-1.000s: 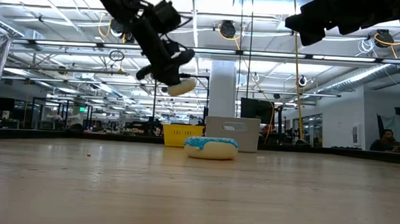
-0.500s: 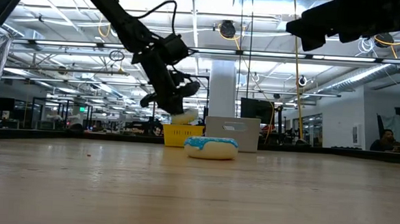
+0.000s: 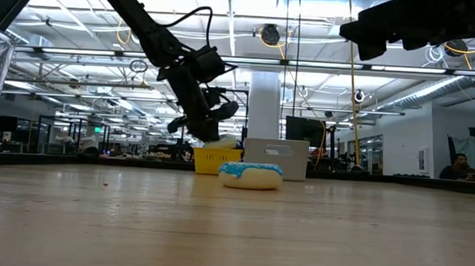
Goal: Pick & Place Food Item
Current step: Put the light blue donut into the yellow basket, then put the blue donut into the yellow basket
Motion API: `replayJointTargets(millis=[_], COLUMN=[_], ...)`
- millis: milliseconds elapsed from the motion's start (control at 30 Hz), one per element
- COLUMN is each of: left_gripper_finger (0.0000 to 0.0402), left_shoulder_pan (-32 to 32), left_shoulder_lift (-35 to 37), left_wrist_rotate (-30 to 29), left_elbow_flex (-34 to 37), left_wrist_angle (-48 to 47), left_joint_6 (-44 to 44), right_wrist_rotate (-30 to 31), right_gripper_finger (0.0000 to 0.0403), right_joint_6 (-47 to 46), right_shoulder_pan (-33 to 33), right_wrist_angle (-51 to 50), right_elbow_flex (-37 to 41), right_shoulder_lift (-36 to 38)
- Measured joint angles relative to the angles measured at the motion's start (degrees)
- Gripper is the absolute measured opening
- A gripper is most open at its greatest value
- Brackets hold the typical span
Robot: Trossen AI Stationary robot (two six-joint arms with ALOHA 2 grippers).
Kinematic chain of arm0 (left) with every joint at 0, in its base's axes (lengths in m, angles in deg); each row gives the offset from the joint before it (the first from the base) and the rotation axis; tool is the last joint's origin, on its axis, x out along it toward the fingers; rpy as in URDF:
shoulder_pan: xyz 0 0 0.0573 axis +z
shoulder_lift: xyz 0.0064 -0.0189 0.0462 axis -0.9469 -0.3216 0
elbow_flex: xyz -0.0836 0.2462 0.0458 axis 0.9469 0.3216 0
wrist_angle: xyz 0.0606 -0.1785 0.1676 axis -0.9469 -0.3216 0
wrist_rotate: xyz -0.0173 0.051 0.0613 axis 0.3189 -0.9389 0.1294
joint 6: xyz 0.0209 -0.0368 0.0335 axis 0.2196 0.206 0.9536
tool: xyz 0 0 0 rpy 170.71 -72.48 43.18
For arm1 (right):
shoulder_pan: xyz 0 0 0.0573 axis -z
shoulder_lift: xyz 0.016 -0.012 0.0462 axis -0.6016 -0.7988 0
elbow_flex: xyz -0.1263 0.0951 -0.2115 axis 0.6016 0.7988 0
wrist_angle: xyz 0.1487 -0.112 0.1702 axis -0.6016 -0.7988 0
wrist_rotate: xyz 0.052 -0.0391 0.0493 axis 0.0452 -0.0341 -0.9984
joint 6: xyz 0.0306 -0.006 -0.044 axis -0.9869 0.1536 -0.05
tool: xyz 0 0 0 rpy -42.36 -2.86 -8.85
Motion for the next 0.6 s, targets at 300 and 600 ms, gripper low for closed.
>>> replayJointTargets(millis=[300, 600], left_gripper_finger=[0.0141, 0.0224], left_shoulder_pan=[0.02, 0.15], left_shoulder_lift=[0.00, 0.26], left_wrist_rotate=[-0.04, -0.05], left_elbow_flex=[0.00, 0.00], left_wrist_angle=[-0.99, -1.28], left_joint_6=[0.30, 4.57], right_wrist_rotate=[0.00, -0.02], right_gripper_finger=[0.0171, 0.0171], right_joint_6=[0.00, -0.02], right_shoulder_pan=[0.00, 0.00], right_wrist_angle=[-0.06, -0.11], right_elbow_flex=[0.00, 0.00], right_shoulder_lift=[0.00, 0.00])
